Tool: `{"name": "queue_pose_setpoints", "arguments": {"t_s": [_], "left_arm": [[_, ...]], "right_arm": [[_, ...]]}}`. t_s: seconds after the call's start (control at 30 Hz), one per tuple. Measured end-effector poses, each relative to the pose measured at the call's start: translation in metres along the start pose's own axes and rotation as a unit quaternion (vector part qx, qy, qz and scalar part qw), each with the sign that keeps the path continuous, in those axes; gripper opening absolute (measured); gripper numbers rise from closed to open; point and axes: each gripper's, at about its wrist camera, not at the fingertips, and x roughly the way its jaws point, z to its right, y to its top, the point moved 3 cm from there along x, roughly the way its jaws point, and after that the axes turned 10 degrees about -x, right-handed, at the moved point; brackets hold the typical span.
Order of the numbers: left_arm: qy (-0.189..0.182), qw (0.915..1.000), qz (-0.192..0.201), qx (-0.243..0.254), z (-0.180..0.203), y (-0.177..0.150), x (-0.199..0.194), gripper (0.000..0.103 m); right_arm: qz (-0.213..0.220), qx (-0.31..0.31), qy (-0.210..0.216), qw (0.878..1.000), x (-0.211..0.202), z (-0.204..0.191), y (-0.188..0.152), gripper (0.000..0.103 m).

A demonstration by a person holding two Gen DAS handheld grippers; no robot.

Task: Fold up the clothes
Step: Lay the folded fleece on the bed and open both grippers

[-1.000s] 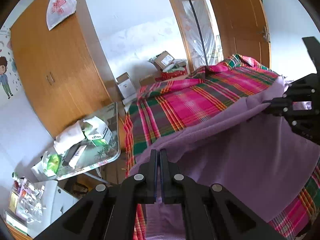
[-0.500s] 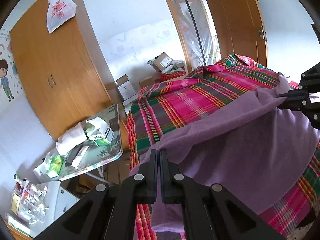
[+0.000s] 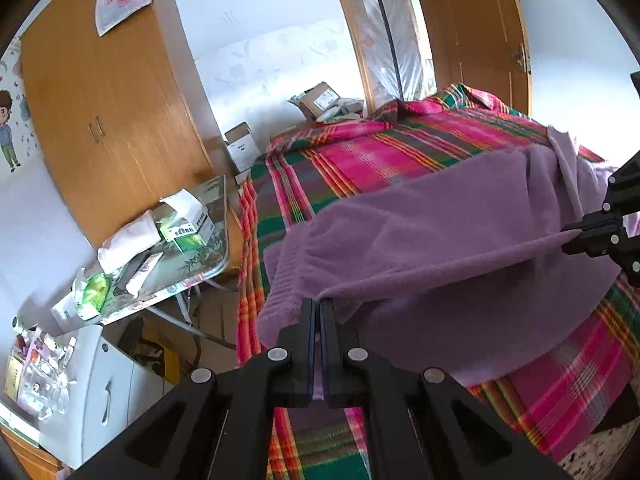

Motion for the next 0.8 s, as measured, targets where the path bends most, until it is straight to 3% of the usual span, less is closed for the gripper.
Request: {"name": "queue_pose_setpoints", "arguments": {"t_s": [0.3, 0.4, 0.5, 0.6, 0.73, 0.8], "left_arm": [[-0.029, 0.9994, -0.013, -0.016, -0.001, -0.020, 0.003, 0.002], [-0.062, 0.9963, -0.017, -0.058, -0.009, -0.024, -0.001, 0.005], [-0.094, 0.9883, -0.021, -0.118, -0.022, -0.025, -0.004, 0.007], [-0.104, 0.9809, -0.026, -0.162, -0.033, -0.025, -0.005, 0.022], [-0.163, 0.9563, -0.046, -0.238, -0.046, -0.023, -0.003, 0.036], [-0.164, 0.9483, -0.056, -0.266, -0.052, -0.022, 0.002, 0.037]], "right_arm": [[-0.023, 0.014, 0.015, 1.000, 0.011, -0.010, -0.017, 0.003], [-0.028, 0.018, 0.016, 0.999, 0.014, -0.012, -0.021, 0.003], [-0.030, 0.024, 0.017, 0.999, 0.016, -0.011, -0.024, 0.003], [-0.029, 0.029, 0.018, 0.999, 0.017, -0.011, -0.025, 0.003], [-0.025, 0.035, 0.016, 0.999, 0.017, -0.010, -0.027, 0.003], [-0.022, 0.039, 0.017, 0.999, 0.016, -0.009, -0.027, 0.003]]}}
